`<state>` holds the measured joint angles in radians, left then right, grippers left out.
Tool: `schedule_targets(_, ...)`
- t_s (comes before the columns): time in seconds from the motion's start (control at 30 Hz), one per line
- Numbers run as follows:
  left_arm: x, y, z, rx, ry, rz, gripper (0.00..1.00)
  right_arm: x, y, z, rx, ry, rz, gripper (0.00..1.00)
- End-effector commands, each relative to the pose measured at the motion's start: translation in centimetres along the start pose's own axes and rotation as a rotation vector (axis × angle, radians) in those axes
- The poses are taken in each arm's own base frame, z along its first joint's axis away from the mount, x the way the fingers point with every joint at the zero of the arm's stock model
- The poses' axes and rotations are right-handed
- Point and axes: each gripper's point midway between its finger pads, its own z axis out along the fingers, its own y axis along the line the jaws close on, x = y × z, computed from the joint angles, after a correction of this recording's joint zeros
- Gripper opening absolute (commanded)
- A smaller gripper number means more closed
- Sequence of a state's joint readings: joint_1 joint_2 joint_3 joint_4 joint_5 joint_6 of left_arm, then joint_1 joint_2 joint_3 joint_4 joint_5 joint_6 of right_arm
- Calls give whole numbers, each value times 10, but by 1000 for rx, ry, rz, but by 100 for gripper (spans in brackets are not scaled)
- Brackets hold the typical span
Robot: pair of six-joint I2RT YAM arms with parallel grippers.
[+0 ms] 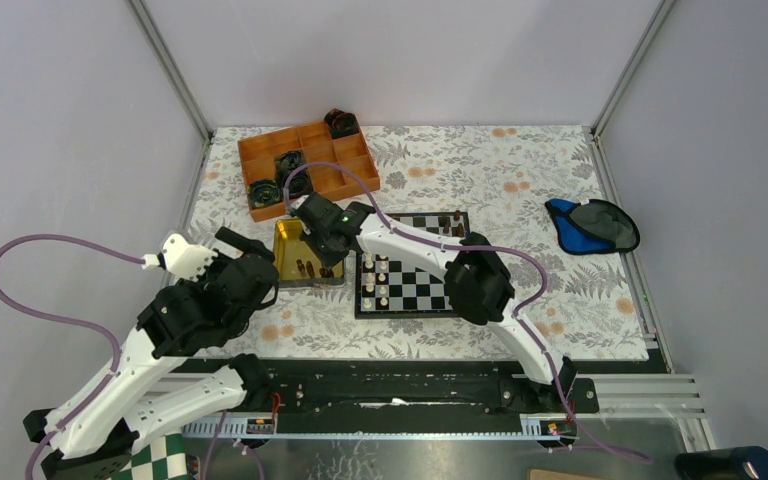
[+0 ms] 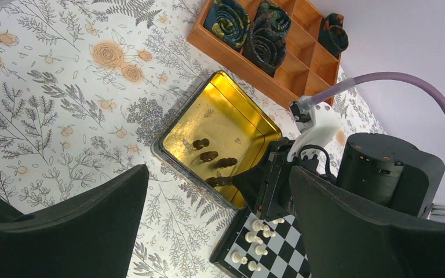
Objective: Set up the chess pieces on the board
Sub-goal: Pick up the chess piece from the storage box.
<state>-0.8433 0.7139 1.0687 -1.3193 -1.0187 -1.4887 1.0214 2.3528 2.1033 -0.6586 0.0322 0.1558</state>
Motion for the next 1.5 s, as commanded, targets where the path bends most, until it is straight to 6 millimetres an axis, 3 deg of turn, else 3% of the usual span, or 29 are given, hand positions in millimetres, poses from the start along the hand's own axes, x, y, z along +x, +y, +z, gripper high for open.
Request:
schedule_targets(0.0, -6, -3, 3, 8, -43, -32, 99, 3, -6, -8, 14, 15, 4, 0)
schedule_targets(0.57, -8, -6, 3, 19, -49, -23, 99, -32, -10, -40, 54, -82, -2, 0)
schedule_targets(1.13, -7, -5, 3, 17, -49, -17, 99, -54, -15, -61, 85, -148, -9, 0)
schedule_targets(1.47, -3, -6, 5, 24, -45, 2, 99, -72, -31, -98, 149, -219, 3, 0)
